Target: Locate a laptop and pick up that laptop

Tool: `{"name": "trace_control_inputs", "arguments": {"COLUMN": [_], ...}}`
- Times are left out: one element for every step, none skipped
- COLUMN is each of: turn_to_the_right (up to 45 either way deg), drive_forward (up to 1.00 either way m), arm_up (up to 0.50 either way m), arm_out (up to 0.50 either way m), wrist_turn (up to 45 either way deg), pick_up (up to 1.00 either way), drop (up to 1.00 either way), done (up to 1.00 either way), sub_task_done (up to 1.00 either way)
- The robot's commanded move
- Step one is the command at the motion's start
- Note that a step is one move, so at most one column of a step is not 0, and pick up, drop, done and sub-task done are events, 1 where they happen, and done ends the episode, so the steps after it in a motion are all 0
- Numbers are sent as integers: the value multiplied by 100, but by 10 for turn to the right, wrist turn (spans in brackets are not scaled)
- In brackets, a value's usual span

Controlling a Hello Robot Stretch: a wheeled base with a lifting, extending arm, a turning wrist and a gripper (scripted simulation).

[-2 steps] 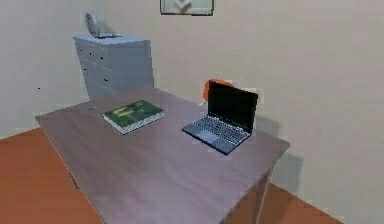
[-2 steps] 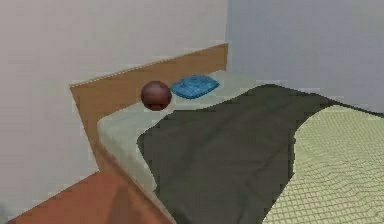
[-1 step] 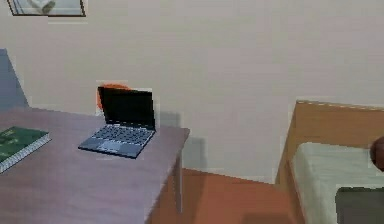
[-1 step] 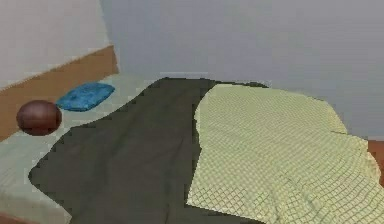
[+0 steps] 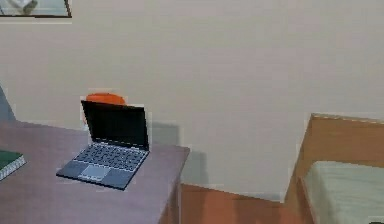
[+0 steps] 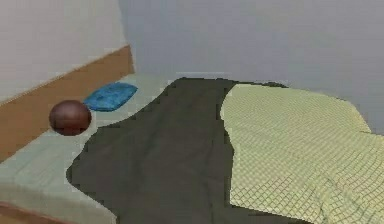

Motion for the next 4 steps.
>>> {"name": "trace_control_inputs", "arguments": {"turn_to_the_right": [150,0,210,0], "drive_forward": [0,100,0,5], "arm_up": [0,0,0,0], "arm_out": [0,0,0,0], "wrist_turn": [0,0,0,0], "pick_up": [0,0,0,0], "drop": [0,0,0,0], "done": [0,0,0,0], "sub_task_done": [0,0,0,0]}}
